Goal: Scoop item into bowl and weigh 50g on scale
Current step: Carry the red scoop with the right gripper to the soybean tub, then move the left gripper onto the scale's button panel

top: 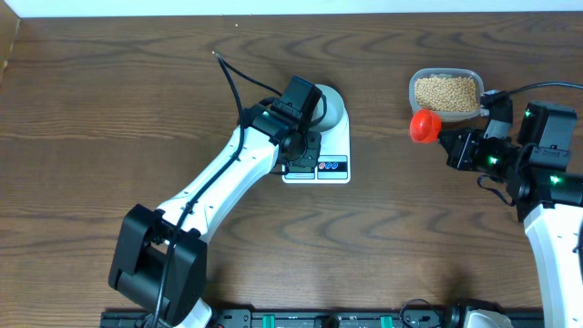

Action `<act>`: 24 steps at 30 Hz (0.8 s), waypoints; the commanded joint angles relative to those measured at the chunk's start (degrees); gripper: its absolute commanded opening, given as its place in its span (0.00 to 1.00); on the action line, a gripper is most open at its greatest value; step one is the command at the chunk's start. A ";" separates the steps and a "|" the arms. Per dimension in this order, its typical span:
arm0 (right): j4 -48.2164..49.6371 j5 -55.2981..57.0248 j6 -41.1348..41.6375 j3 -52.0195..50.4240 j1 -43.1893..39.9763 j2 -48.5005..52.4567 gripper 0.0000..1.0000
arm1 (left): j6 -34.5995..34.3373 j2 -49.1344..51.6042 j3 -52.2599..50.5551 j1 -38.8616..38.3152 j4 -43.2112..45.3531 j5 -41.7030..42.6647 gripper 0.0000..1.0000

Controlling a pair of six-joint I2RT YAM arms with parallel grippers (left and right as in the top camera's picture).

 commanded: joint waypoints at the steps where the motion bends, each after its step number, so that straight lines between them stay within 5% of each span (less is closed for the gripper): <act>1: 0.04 0.44 -1.07 0.87 -0.66 -0.72 0.01 | 3.02 0.26 -0.35 -0.09 0.09 0.13 0.07; 24: 8.98 0.68 1.51 0.87 -0.66 -0.72 0.01 | 3.19 1.57 -0.42 -7.50 3.74 0.50 0.07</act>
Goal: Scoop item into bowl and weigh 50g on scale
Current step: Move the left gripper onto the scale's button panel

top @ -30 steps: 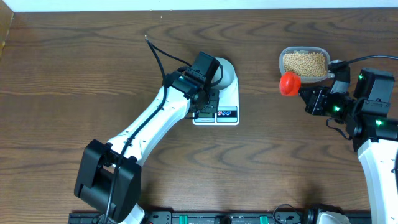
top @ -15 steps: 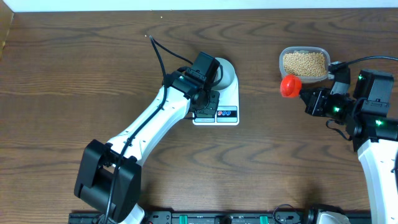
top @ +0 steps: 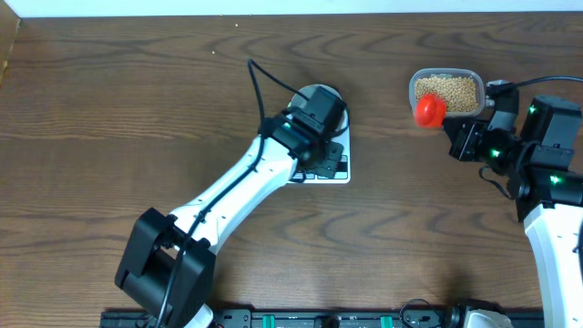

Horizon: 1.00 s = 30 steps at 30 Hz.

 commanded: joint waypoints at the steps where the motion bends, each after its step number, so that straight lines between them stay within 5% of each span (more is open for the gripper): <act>1: 2.16 0.15 0.39 0.87 -0.68 -0.72 0.01 | 0.57 1.92 -0.42 -1.16 0.42 0.46 0.07; 30: 1.79 4.39 -0.48 0.87 -0.68 -0.70 0.01 | 7.63 12.72 -0.42 -1.53 5.16 -6.64 0.08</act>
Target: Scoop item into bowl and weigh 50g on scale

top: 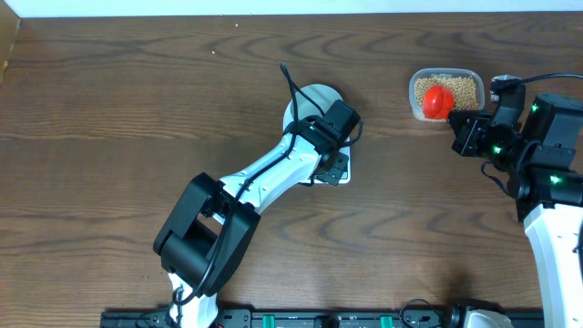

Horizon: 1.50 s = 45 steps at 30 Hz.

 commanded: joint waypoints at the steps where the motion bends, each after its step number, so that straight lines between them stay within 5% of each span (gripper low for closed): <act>1: -0.09 1.53 -0.44 0.87 -0.66 -0.70 0.01 | 3.52 1.22 -0.42 0.02 0.87 -2.03 0.07; 18: -0.33 1.49 -0.42 0.87 -0.66 -0.70 0.01 | 8.85 3.23 -0.42 0.02 1.77 -4.79 0.07; 45: -0.96 1.53 -0.46 0.87 -0.66 -0.70 0.01 | 7.30 3.23 -0.42 0.02 3.37 -7.15 0.07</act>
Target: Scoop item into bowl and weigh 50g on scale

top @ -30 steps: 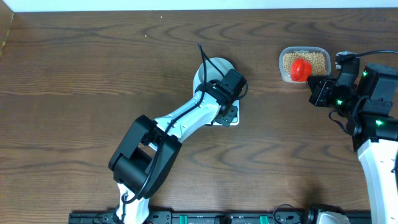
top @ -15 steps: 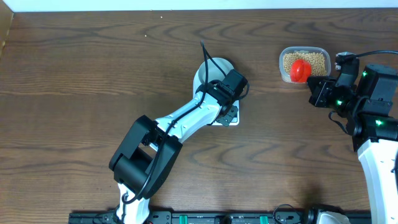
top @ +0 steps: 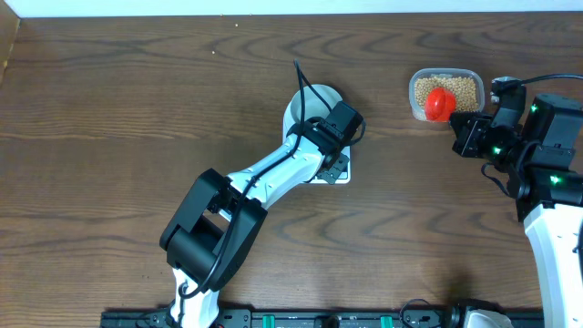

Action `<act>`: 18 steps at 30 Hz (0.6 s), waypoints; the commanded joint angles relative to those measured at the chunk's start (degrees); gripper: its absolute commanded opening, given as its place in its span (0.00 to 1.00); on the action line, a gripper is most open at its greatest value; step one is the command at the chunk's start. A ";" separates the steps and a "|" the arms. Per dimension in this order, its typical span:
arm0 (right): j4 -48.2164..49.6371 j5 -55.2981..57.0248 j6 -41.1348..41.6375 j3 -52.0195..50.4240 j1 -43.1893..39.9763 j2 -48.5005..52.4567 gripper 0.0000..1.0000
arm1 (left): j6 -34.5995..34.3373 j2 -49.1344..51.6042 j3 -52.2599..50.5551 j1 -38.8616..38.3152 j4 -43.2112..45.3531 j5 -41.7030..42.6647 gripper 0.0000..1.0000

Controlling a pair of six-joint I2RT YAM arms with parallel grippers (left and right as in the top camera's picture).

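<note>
A clear tub of tan beans (top: 453,87) stands at the back right. The red scoop (top: 440,102) lies inside it on the beans, with my right gripper (top: 459,128) shut on its handle just in front of the tub. The white scale (top: 344,176) sits mid-table and is mostly hidden under my left arm. The pale bowl (top: 308,98) on its far part shows only as a rim. My left gripper (top: 335,167) hangs over the scale's front right corner; its fingers are too dark to tell whether they are apart or together.
The left arm (top: 264,178) runs diagonally from its base at the front toward the scale. Its cable (top: 301,77) loops up over the bowl. The right arm's body (top: 547,173) fills the right edge. Brown wooden table (top: 118,118) lies all around.
The red scoop stays in the bean tub in almost the same spot. My left arm has shifted slightly to the right, with its wrist still over the scale's front right.
At first the scoop hung in my right gripper in front-left of the tub, and my left wrist sat over the scale's middle. Then the scoop was at the tub's rim. After that it lay in the beans, my left wrist over the scale's right front, as now.
</note>
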 commanded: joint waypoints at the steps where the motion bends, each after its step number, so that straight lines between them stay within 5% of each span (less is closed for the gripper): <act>1: -0.09 0.26 -0.46 0.87 -0.66 -0.70 0.01 | -0.98 1.20 -0.42 0.35 0.22 -2.14 0.07; 18: -0.07 0.26 -1.09 0.87 -0.66 -0.70 0.01 | -1.38 1.25 -1.01 0.22 -0.20 -0.79 0.08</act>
